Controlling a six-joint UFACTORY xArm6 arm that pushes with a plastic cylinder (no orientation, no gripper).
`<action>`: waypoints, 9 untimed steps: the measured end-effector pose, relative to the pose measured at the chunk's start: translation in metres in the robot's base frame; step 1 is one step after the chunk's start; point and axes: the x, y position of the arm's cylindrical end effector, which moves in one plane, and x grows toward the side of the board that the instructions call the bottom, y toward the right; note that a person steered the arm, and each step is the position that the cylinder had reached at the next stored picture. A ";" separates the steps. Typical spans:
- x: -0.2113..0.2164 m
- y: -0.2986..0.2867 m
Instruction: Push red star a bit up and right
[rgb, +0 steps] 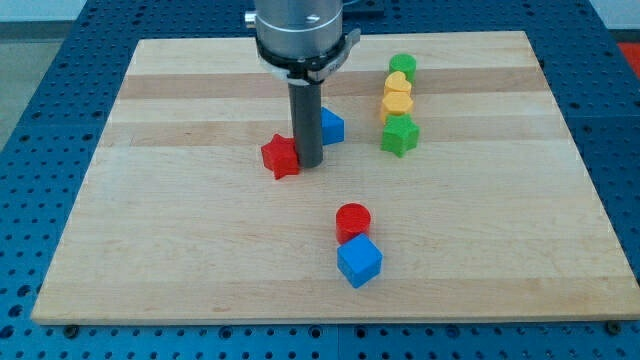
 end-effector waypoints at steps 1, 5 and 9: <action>-0.004 0.000; -0.016 -0.100; 0.024 -0.068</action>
